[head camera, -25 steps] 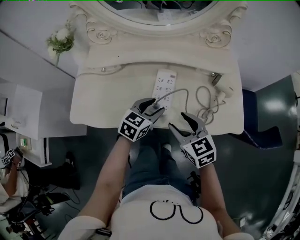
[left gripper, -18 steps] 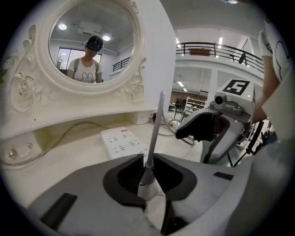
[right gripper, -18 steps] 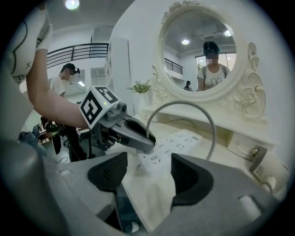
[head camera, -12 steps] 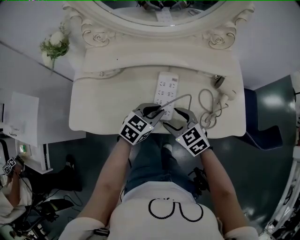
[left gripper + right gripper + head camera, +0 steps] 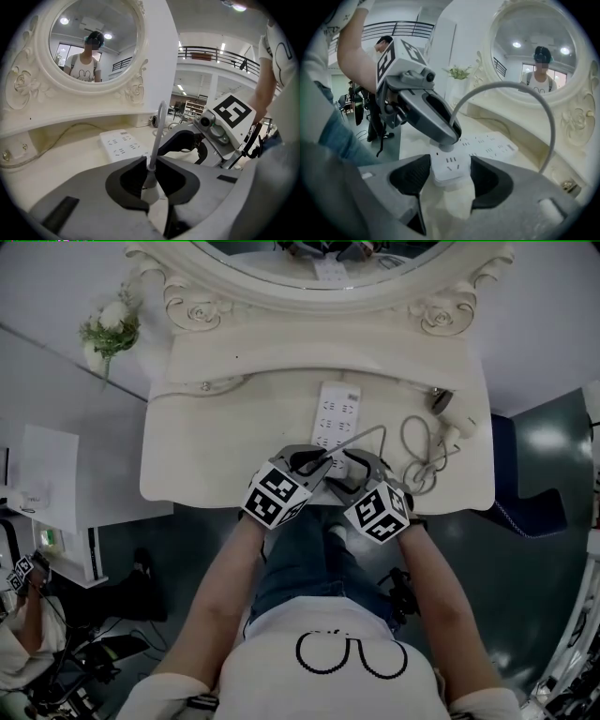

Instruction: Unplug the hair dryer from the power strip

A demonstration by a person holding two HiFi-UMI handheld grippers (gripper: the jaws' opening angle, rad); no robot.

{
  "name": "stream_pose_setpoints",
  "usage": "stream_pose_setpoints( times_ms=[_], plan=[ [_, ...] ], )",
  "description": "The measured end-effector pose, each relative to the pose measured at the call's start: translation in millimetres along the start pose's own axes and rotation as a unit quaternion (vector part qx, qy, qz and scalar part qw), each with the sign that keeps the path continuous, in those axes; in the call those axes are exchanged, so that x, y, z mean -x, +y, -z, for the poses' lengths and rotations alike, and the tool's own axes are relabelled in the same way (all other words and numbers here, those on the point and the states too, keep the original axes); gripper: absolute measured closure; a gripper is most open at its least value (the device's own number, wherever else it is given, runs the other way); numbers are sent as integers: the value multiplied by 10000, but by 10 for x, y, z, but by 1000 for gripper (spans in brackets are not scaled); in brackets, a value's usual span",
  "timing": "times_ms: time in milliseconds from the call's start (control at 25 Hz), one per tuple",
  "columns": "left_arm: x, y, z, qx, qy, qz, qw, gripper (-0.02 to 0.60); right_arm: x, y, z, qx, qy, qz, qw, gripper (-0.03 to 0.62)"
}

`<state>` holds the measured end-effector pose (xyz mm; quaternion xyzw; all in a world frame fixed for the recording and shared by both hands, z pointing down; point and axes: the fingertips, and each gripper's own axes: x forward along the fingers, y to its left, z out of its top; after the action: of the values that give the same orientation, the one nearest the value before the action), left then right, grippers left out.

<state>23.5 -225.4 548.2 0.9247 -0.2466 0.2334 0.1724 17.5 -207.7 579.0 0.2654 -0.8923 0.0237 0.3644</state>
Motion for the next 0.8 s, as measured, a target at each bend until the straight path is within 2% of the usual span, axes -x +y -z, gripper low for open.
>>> stream_pose_setpoints(
  times_ms=[80, 160, 240, 320, 360, 440, 600, 800],
  plan=[
    [-2, 2, 4, -266, -9, -196, 9995, 532, 2, 4, 2, -1, 26, -8, 10000, 321],
    [1, 4, 13, -210, 24, -256, 9994, 534, 6, 7, 10, 16, 62, -10, 10000, 321],
    [19, 31, 1, 328, -40, -136, 9994, 532, 9, 13, 16, 51, 114, -2, 9999, 326],
    [45, 77, -20, 911, -86, -49, 9958, 531, 3, 18, 14, 50, 178, 20, 9998, 330],
    [54, 87, -33, 1062, -69, -64, 9943, 531, -3, 18, 9, 11, 216, 28, 9998, 330],
    [54, 50, -77, 933, -15, -160, 9955, 531, -5, 11, 4, -165, 305, 12, 9994, 324],
    [24, -55, -130, 174, 142, -213, 9995, 532, 29, -20, 16, -402, 420, -74, 9983, 319],
    [50, 41, -11, 328, 188, -229, 9990, 534, -5, 27, 14, 33, 299, 29, 9995, 324]
  ],
)
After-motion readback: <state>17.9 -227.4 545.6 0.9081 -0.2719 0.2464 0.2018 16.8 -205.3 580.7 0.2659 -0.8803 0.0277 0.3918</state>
